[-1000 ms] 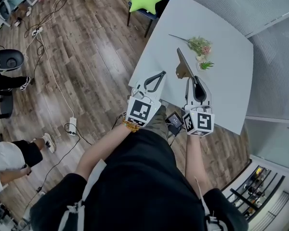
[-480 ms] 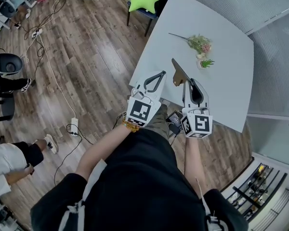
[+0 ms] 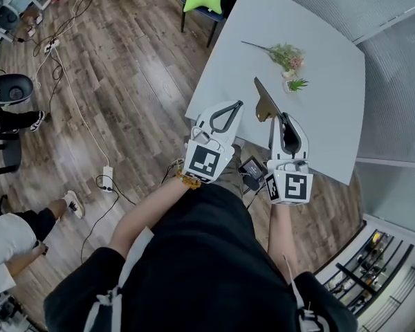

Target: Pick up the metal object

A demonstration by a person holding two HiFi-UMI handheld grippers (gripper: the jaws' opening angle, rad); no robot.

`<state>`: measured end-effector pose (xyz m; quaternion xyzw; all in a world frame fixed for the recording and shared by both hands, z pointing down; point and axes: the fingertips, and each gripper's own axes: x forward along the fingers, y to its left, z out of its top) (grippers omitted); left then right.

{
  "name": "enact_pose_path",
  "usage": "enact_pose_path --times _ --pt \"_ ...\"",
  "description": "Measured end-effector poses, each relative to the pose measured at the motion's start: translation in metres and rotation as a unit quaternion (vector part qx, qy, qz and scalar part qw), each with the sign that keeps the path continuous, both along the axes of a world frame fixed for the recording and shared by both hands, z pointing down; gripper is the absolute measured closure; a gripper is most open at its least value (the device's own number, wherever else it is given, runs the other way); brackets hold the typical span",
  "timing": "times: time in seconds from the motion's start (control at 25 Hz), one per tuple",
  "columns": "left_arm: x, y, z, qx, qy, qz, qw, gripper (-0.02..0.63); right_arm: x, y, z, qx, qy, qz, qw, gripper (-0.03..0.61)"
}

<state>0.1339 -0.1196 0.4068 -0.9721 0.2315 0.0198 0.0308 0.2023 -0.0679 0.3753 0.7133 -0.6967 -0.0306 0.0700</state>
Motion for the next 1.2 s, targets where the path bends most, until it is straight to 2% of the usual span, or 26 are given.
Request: enact_pose_path --times 0.16,1.2 --pt "0.001 0.006 -0.001 0.003 0.001 0.002 1.0000 0.603 -0.006 0.005 -0.004 0.001 0.018 -0.007 1.000 0.525" --pt "0.007 0.013 -0.002 0.006 0.005 0.004 1.0000 0.603 0.001 0.016 0.007 -0.019 0.019 -0.005 1.000 0.525"
